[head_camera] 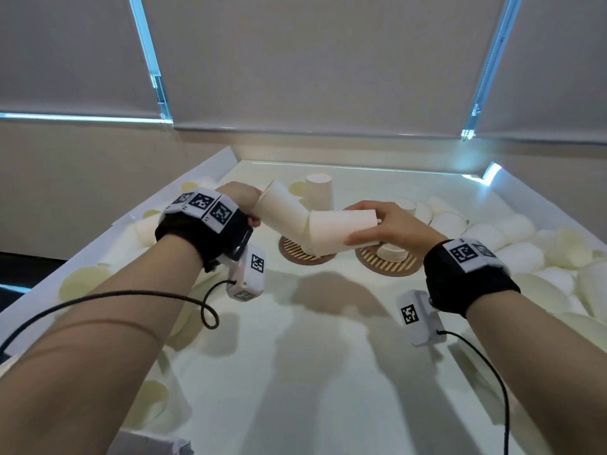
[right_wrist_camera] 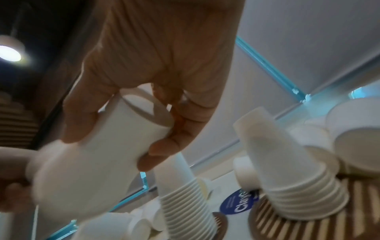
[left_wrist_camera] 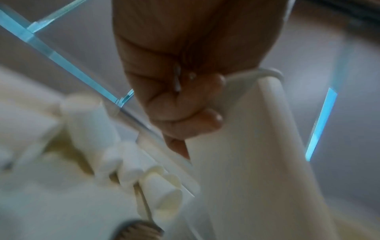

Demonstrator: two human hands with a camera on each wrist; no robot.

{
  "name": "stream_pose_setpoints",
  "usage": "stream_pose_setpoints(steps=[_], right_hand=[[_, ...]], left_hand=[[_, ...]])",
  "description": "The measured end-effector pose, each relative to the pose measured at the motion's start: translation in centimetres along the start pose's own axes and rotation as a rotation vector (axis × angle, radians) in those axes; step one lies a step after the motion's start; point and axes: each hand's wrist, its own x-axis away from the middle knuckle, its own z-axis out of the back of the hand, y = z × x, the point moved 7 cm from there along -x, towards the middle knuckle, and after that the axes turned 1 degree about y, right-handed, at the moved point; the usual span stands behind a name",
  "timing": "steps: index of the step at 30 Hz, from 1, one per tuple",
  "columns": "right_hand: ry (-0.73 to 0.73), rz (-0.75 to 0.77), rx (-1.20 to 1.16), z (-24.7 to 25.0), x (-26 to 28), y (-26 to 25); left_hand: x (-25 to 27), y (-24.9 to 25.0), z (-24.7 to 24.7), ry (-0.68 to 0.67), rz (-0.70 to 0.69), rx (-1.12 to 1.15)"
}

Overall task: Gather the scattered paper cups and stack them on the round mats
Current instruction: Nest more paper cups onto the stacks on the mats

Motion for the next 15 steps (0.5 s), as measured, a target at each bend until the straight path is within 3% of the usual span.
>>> stream_pose_setpoints(steps=[5,9,12,15], right_hand=[[0.142,0.033,-0.172,0.9,-0.9,0.3],[0.363,0.078,-0.457,1.5,-1.9,-0.2],[0.442,0.079,-0.658,2.2,-2.1,-0.5],[0.565,0.11,-0.527,3.8,-2.0,-0.3]], left_hand=[[2.0,2.0,-4.6,-0.175,0.001,0.358],[2.8,6.7,-7.4,-0.054,-0.233,0.587],[3.5,9.0,-8.8,-0.017,-0.323,0.594],[3.2,10.2,-9.9,0.01,-0.421,0.377]])
